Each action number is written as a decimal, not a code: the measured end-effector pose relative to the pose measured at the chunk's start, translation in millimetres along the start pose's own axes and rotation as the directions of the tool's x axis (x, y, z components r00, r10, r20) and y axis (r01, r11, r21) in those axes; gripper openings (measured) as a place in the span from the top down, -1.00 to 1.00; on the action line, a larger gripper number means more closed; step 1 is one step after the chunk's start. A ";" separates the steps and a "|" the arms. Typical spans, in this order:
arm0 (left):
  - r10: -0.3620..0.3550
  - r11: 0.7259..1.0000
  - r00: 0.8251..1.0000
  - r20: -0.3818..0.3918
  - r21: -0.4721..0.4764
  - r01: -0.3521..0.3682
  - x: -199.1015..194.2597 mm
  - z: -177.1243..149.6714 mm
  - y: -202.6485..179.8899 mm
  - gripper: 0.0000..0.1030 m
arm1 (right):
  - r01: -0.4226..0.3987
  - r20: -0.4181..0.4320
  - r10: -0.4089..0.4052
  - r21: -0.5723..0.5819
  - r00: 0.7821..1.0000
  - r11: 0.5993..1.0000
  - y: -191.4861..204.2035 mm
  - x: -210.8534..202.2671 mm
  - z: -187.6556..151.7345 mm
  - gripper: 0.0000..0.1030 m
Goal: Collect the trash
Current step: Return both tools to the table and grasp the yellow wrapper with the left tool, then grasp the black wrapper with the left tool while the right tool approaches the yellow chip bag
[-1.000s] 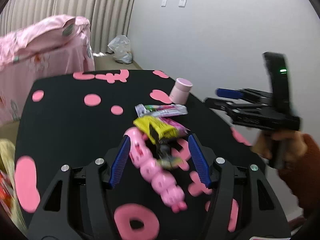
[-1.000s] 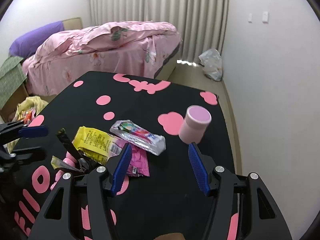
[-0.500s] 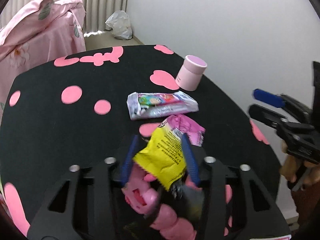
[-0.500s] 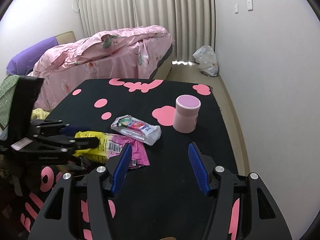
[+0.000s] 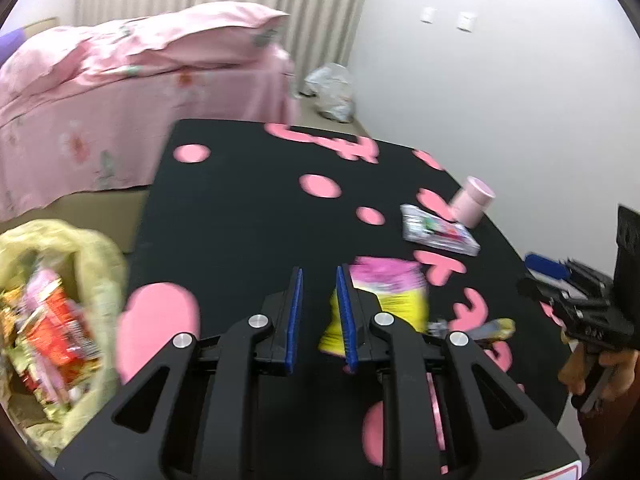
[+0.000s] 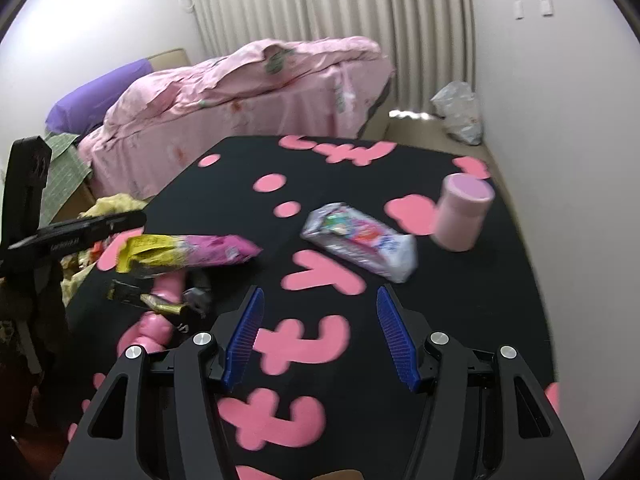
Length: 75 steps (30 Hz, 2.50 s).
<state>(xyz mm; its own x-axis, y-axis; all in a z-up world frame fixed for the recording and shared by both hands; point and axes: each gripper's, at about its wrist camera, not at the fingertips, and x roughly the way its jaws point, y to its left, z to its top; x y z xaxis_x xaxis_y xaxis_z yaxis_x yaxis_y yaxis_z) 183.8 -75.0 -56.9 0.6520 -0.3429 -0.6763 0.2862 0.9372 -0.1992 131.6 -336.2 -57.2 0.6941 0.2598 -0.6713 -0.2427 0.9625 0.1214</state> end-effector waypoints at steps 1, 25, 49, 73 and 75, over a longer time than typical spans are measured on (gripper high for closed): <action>0.012 1.000 1.000 -0.002 -0.016 -0.012 -2.1 -1.2 8.1 0.67 | -0.011 -0.008 0.011 -0.006 1.000 1.000 6.7 4.3 0.2 -0.08; -0.183 0.981 0.983 -0.021 0.060 0.184 -4.6 -4.9 -27.2 -0.05 | 0.171 -0.112 -0.169 0.005 0.979 0.985 -30.4 10.8 -37.2 -0.07; -0.171 0.962 0.982 -0.085 0.200 0.185 3.7 -17.3 -75.3 -0.06 | -0.005 -0.107 0.007 0.016 0.994 1.000 -10.3 17.4 -42.3 0.02; -0.287 0.875 0.910 -0.300 0.303 0.376 46.6 -51.8 -143.6 -0.06 | 0.174 -0.172 -0.155 0.103 0.973 0.979 -72.9 -18.3 -84.6 0.10; -0.298 0.877 0.918 -0.260 0.306 0.371 36.6 -49.2 -138.0 -0.06 | 0.168 -0.177 -0.148 0.104 0.973 0.980 -72.0 -22.1 -87.9 0.10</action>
<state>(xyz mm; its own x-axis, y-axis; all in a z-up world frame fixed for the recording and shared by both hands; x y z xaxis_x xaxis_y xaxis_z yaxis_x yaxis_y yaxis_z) 133.6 -213.7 -89.1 0.3310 -0.5778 -0.7460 0.7077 0.6750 -0.2088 74.2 -418.1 -115.4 0.5910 0.0967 -0.8009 -0.0506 0.9953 0.0828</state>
